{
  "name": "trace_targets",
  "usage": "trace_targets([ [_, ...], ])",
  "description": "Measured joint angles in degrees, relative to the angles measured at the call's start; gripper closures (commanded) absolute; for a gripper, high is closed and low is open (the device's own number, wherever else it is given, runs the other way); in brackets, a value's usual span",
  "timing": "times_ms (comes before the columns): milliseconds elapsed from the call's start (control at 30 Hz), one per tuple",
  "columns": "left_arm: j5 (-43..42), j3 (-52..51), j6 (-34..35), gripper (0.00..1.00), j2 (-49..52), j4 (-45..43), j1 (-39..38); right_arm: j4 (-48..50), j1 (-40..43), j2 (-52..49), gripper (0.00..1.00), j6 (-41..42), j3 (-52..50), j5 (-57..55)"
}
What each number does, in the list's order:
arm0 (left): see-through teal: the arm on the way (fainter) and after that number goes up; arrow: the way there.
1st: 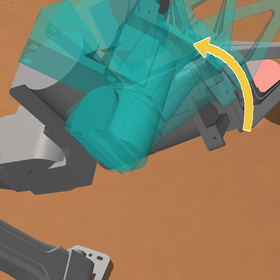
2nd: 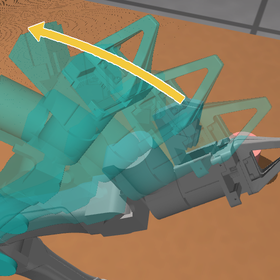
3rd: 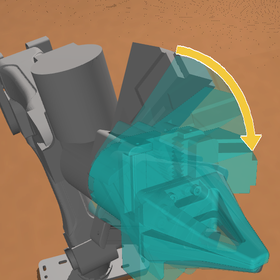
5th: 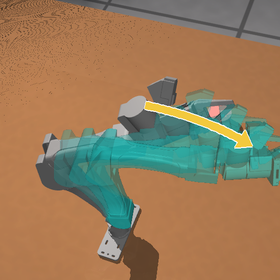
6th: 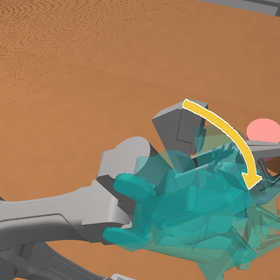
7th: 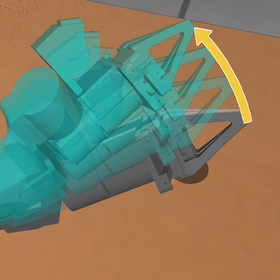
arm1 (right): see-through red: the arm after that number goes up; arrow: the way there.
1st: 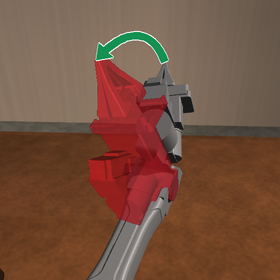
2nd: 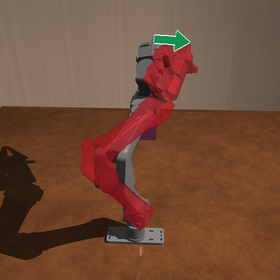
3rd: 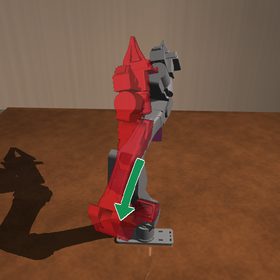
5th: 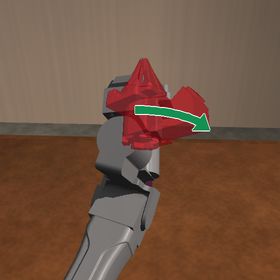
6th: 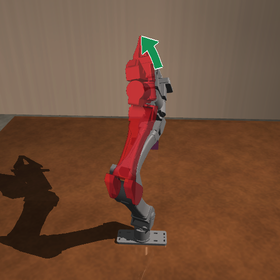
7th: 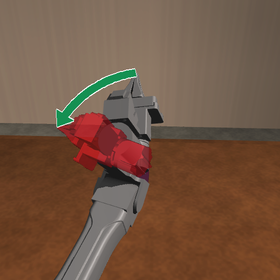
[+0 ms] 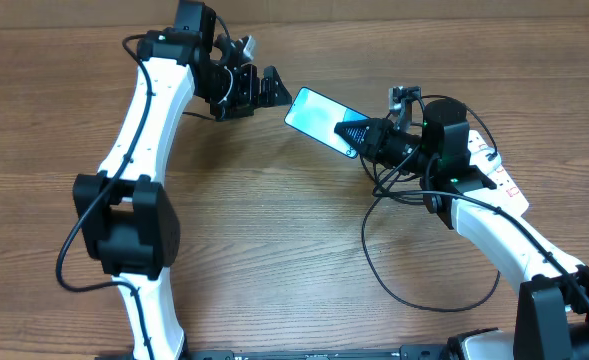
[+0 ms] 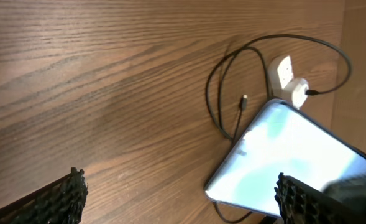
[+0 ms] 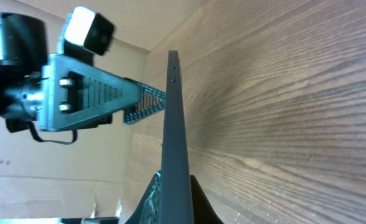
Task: Plug charger to phone and switch on socket
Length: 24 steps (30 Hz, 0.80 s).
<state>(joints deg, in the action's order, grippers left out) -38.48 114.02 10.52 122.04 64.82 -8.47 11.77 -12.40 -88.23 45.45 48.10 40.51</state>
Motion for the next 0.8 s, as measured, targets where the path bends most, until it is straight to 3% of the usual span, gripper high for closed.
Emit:
trace_targets([
  [167,0.42,-7.76,-0.94,0.00,-9.64,-3.85,0.59,0.55,0.02,0.00,0.96,1.84,0.02,1.27],
  [367,0.42,-33.11,1.49,0.00,-28.70,-26.12,1.84,3.15,0.00,0.00,0.96,5.57,0.13,0.72],
  [500,0.09,-51.71,11.89,0.00,-35.93,-52.00,1.64,4.02,-0.55,0.00,0.96,10.32,0.22,-2.25],
  [533,0.02,-57.64,16.79,0.00,-36.41,-62.90,0.87,4.55,-1.22,0.00,0.96,12.13,0.22,-3.98],
  [567,0.02,-59.54,18.84,0.00,-36.41,-65.68,0.42,5.01,-1.60,0.00,0.96,13.03,0.22,-4.72],
  [700,1.57,-69.18,32.39,0.00,-34.91,-92.17,-3.50,6.49,-4.94,0.00,0.96,18.12,0.33,-10.16],
  [800,2.34,-70.53,41.57,0.00,-31.89,-101.79,-5.27,7.30,-6.71,0.00,0.96,21.24,0.33,-13.03],
])
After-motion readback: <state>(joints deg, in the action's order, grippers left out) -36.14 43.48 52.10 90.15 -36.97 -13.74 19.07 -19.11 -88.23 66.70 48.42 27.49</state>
